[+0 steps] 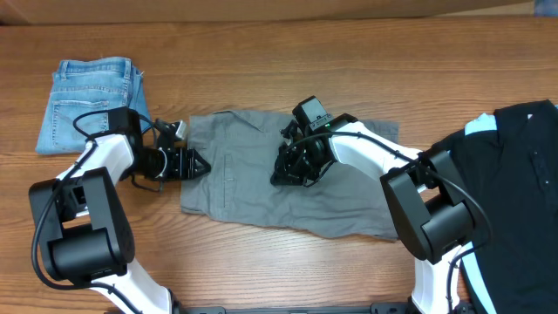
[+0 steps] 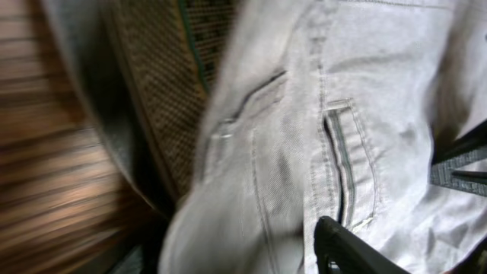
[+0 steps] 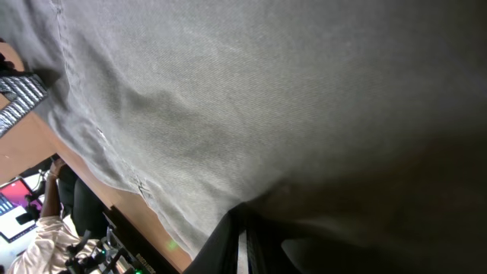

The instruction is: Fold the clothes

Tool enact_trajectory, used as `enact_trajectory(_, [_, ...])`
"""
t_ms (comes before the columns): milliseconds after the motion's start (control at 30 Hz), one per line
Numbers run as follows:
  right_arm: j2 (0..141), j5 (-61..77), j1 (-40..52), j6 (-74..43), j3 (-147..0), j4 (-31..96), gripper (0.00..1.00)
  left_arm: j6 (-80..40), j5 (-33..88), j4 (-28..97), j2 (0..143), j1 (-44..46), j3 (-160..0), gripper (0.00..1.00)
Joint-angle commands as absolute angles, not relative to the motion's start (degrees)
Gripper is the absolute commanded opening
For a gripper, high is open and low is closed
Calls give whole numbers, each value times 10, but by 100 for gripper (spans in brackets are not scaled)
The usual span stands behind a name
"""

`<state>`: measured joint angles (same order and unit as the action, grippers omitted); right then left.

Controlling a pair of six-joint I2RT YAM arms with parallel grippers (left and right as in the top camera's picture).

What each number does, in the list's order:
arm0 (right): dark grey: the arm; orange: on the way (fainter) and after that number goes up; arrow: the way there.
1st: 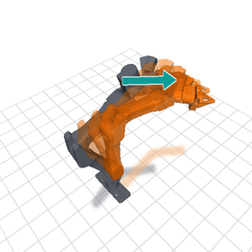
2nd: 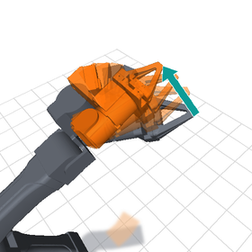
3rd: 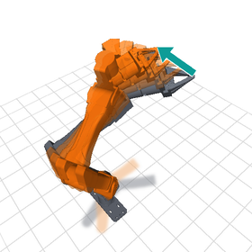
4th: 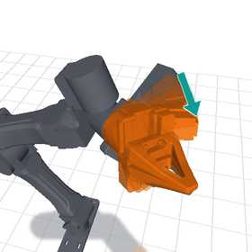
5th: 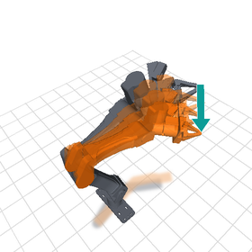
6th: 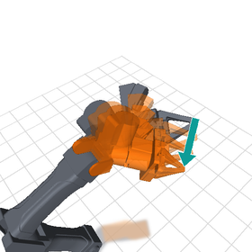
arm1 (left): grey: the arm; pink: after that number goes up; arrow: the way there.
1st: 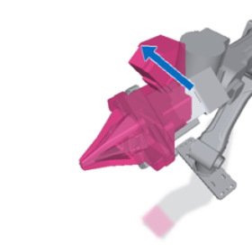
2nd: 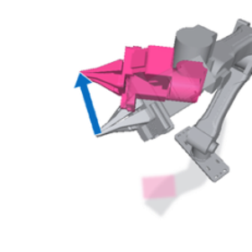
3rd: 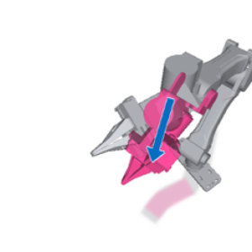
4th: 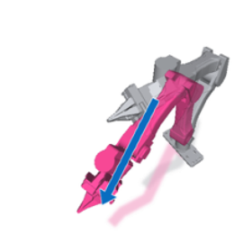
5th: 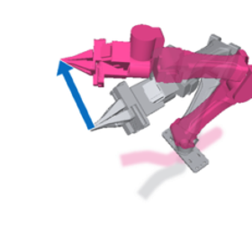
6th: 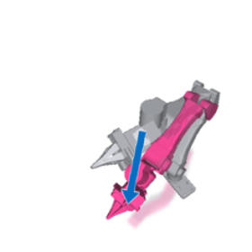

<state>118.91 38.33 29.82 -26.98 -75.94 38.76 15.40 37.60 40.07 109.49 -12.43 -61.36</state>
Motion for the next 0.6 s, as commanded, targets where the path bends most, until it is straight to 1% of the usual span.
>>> enact_trajectory(0, [1192,387,300,-270,-757,386,9,152,346,397,1128,-99,-578,53])
enact_trajectory(33, [1192,387,300,-270,-757,386,9,151,346,395,1128,-96,-578,46])
enact_trajectory(67, [1192,387,300,-270,-757,386,9,143,346,390,1128,-93,-578,35])
enact_trajectory(133, [1192,387,300,-270,-757,386,8,128,346,382,1128,-90,-578,18])
enact_trajectory(167, [1192,387,300,-270,-757,386,8,125,346,382,1128,-90,-579,13])
enact_trajectory(200, [1192,387,300,-270,-757,386,8,118,345,382,1128,-90,-579,4])
enact_trajectory(400, [1190,388,300,-291,-757,386,4,102,343,408,1128,-109,-593,4])
enact_trajectory(567, [1157,384,299,-300,-759,386,4,102,339,506,1127,-150,-656,4])
